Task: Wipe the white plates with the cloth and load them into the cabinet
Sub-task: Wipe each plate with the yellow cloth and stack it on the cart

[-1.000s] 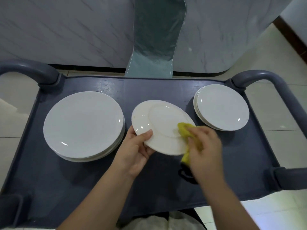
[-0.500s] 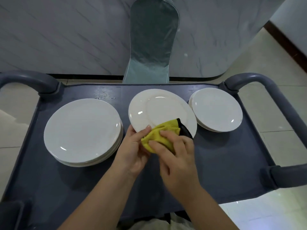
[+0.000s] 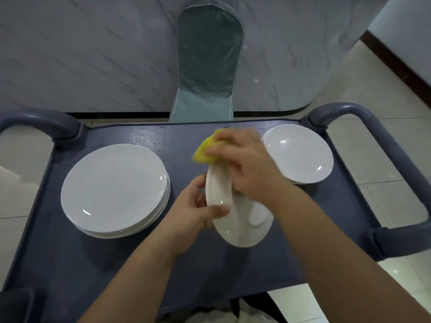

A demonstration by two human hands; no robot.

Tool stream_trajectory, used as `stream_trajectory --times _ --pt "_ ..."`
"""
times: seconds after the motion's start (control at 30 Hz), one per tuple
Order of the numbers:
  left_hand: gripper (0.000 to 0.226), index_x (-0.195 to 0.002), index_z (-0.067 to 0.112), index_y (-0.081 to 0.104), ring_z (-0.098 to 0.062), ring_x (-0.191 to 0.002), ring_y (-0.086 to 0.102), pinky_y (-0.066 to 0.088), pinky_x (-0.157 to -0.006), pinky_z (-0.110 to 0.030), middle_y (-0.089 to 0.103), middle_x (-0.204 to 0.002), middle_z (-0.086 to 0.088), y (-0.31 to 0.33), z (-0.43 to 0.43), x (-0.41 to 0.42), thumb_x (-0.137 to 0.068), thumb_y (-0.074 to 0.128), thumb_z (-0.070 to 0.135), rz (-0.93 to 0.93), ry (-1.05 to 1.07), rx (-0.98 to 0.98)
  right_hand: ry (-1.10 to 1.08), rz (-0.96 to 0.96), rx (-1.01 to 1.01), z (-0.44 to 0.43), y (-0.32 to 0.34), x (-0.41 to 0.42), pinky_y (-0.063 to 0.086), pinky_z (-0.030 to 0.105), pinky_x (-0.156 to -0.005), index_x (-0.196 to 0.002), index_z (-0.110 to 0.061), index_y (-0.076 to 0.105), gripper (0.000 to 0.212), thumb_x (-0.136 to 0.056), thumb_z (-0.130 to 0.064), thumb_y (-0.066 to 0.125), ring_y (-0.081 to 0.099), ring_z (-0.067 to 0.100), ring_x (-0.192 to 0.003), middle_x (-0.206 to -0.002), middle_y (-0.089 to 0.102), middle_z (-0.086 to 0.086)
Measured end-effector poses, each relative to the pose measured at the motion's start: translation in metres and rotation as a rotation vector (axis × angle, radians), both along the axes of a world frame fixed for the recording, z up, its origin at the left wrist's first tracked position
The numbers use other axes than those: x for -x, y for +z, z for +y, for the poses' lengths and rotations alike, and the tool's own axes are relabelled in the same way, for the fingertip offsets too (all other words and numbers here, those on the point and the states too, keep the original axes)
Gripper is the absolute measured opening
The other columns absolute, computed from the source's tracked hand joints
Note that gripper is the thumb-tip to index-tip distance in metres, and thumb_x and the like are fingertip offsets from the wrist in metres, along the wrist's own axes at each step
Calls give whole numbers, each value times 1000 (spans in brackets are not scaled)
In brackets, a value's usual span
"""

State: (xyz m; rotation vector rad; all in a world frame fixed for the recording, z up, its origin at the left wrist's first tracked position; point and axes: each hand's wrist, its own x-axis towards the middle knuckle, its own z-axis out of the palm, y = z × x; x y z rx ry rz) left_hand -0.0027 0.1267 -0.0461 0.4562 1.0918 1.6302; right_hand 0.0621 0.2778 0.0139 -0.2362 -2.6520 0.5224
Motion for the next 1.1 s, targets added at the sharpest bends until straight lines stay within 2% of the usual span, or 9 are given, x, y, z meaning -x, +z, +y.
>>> stream_trajectory --times 0.1,0.23,0.3,0.37,0.5,0.63,0.83,0.97,1.1 --pt "51 -119 20 63 -31 -103 67 57 -70 -38 70 -111 -14 -2 1 3 -75 68 -5 -48 71 -44 241 -94 -158 -13 3 7 44 43 -86 -104 -20 75 33 -78 -7 60 52 34 -90 -118 64 7" --pt "59 -127 15 53 -25 -98 68 59 -65 -36 69 -114 -10 -4 0 6 -72 67 -3 -194 130 -31 -170 -71 228 38 -4 8 37 28 -101 -113 -13 71 32 -89 0 55 53 34 -107 -116 61 9" --pt "56 -121 18 56 -21 -94 70 58 -63 -33 71 -111 -6 -6 0 8 -71 68 -5 -273 191 -46 -363 -94 418 59 -15 -7 34 4 -90 -113 -16 70 29 -91 -2 57 54 23 -110 -110 60 2" --pt "54 -118 18 57 -19 -95 71 59 -64 -31 72 -109 -3 -8 1 12 -72 68 -7 -348 263 -84 -502 -78 522 56 -29 -31 30 -4 -80 -110 -25 68 29 -92 -5 58 55 15 -109 -106 57 -7" --pt "49 -120 18 58 -19 -97 71 60 -66 -31 71 -114 -4 -12 11 11 -74 61 -1 -501 377 -99 -476 145 349 -21 -57 -60 32 7 -92 -112 -39 65 42 -88 -5 58 52 14 -103 -112 52 -13" --pt "42 -121 18 58 -24 -94 71 61 -71 -34 68 -119 -12 -14 21 7 -79 63 12 -542 375 -9 -239 157 58 -77 -79 -55 40 29 -94 -118 -25 67 35 -90 -9 54 47 25 -99 -129 51 -1" --pt "50 -120 17 58 -24 -99 70 59 -68 -36 70 -116 -7 -18 8 16 -75 67 -3 -427 182 -71 -488 233 292 -10 -71 -100 42 39 -103 -107 -19 68 42 -82 13 57 52 32 -112 -121 54 5" --pt "59 -121 26 63 -26 -104 67 59 -68 -40 68 -118 -6 -15 6 17 -70 75 -2 -173 -53 -84 -572 206 333 12 -47 -83 39 31 -105 -111 -25 67 36 -89 2 63 48 23 -116 -119 52 -3" --pt "58 -120 25 64 -31 -105 67 59 -70 -43 67 -119 -11 -10 10 15 -70 73 -3 -164 -31 -82 -337 190 131 -26 -45 -66 35 26 -104 -118 -21 66 31 -92 -9 58 45 15 -114 -129 48 -7"
